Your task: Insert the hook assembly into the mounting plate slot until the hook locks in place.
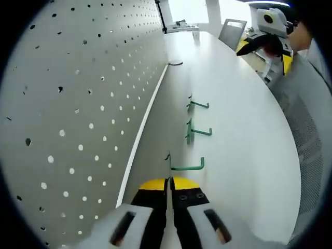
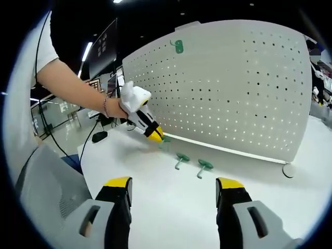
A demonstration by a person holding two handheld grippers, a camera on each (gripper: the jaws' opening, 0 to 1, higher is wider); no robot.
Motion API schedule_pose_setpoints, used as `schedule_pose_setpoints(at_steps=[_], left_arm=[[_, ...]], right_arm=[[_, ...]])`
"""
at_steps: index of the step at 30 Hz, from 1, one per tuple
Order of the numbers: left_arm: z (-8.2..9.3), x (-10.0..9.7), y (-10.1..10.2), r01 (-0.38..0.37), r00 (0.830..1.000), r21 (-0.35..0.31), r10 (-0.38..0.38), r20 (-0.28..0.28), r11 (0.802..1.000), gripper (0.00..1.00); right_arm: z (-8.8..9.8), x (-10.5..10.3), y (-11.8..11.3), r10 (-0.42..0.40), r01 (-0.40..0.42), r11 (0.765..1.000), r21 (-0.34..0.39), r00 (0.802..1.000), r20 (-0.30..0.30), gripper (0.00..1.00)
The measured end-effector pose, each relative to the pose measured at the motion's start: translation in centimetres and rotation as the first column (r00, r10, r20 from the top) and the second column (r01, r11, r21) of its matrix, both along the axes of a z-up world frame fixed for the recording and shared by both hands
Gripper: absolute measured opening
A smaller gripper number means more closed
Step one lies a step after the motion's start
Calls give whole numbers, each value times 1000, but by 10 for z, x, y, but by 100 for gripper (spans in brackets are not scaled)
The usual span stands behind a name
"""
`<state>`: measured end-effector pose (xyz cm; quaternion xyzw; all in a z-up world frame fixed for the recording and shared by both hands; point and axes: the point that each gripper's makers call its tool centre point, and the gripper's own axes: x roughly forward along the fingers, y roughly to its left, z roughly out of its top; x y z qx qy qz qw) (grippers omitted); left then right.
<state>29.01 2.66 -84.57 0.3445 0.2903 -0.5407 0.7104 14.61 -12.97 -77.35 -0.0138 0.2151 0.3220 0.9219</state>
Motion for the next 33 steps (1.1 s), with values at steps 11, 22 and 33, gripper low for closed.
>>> schedule_pose_setpoints(at_steps=[11,22,33], left_arm=[[17,-6,-4,-25,1000,-73,26,16,997,2],[38,-11,-10,-95,994,-175,103,35,980,1],[63,-17,-10,-176,979,-289,197,44,941,1]], right_arm=[[2,0,1,2,-2,1000,3,1000,5,63],[3,1,0,-2,2,1000,5,1000,9,63],[7,2,1,-3,2,1000,15,1000,19,63]])
